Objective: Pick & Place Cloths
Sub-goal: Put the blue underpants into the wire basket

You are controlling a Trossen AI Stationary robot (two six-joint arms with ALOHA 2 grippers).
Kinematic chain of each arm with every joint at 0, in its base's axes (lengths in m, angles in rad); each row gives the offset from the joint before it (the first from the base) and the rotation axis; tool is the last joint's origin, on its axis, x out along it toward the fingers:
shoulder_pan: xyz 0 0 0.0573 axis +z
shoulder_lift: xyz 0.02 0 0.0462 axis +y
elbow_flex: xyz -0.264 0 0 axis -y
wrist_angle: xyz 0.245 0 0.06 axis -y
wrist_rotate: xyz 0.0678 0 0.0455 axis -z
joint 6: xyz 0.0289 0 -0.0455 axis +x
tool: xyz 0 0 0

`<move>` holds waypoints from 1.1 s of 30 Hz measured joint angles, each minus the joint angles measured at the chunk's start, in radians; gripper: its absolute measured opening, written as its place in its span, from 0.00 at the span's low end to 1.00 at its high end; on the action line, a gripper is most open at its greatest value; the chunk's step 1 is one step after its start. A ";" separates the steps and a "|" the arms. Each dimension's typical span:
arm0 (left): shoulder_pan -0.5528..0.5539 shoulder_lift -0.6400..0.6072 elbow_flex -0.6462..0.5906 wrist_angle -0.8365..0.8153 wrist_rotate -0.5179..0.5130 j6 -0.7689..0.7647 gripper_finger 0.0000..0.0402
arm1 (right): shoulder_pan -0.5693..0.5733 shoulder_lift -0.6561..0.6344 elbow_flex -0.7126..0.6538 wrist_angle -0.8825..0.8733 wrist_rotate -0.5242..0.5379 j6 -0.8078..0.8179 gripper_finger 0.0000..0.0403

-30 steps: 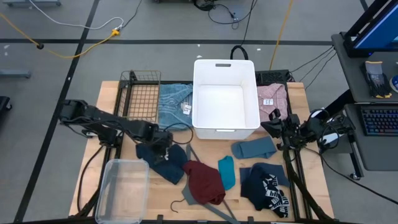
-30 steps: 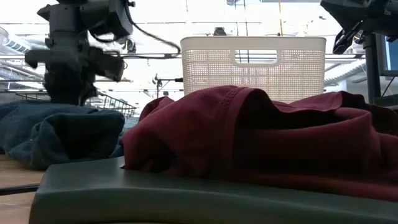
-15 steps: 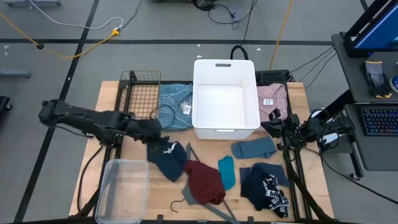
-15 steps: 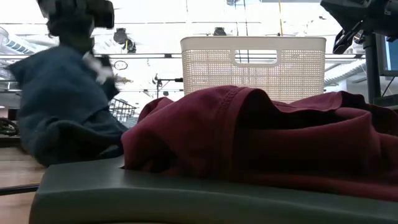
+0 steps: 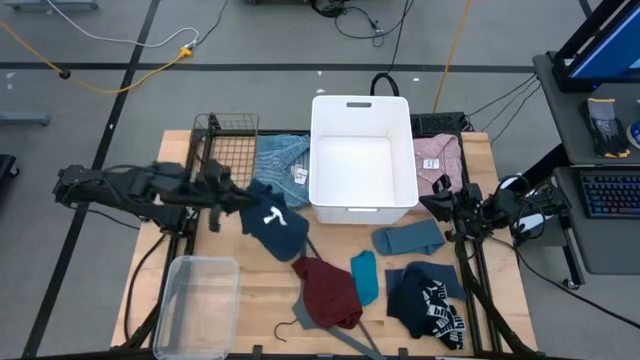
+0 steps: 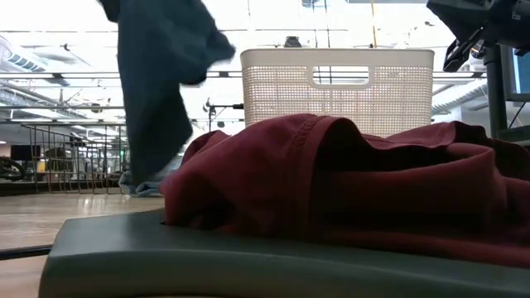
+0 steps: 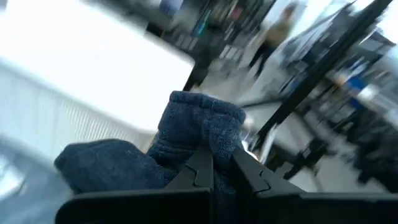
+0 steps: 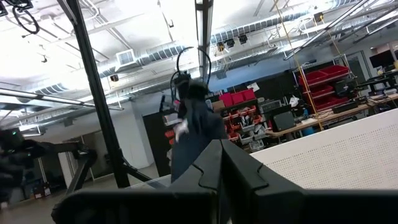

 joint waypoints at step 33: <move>0.000 -0.082 0.001 0.590 -0.255 0.327 0.02 | 0.000 0.000 0.000 0.000 0.000 0.000 0.01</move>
